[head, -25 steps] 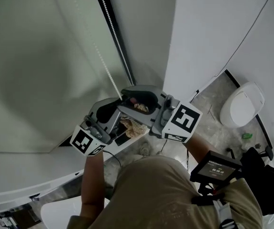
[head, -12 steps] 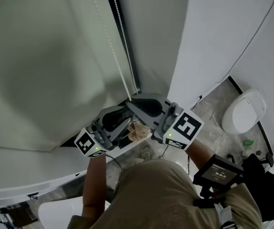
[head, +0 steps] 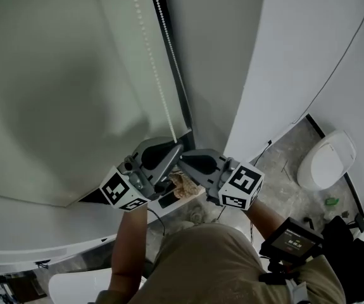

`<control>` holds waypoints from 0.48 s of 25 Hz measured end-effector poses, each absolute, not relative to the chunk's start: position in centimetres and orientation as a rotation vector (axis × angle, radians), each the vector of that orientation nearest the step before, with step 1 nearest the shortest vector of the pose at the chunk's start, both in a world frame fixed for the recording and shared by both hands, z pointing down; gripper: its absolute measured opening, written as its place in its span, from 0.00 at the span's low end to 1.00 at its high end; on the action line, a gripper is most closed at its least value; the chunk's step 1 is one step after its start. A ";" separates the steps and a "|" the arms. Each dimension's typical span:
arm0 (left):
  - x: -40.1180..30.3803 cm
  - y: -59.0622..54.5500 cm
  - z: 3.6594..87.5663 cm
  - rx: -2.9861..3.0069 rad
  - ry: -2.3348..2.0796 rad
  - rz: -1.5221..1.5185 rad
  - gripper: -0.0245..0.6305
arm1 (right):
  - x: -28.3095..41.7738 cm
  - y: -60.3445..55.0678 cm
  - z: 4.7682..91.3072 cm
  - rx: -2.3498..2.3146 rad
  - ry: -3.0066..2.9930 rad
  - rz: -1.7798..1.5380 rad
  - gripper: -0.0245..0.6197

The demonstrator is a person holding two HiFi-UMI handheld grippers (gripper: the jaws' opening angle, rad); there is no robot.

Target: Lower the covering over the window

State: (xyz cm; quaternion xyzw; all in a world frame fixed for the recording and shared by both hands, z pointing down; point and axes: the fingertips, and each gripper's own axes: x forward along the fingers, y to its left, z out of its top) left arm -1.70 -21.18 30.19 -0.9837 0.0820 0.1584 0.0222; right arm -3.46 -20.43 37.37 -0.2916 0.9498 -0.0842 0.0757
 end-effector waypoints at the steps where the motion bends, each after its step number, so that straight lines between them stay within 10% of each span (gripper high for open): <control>1: -2.0 -21.3 30.2 -3.050 0.264 0.516 0.07 | -3.4 -20.3 37.3 -0.865 2.846 -0.232 0.05; 6: -3.5 -21.8 32.1 -3.014 0.353 0.468 0.06 | -1.9 -19.7 34.5 -0.850 2.763 -0.070 0.24; 12: -2.4 -19.5 38.2 -3.144 0.287 0.385 0.06 | -1.8 -20.1 30.4 -0.889 2.735 0.026 0.24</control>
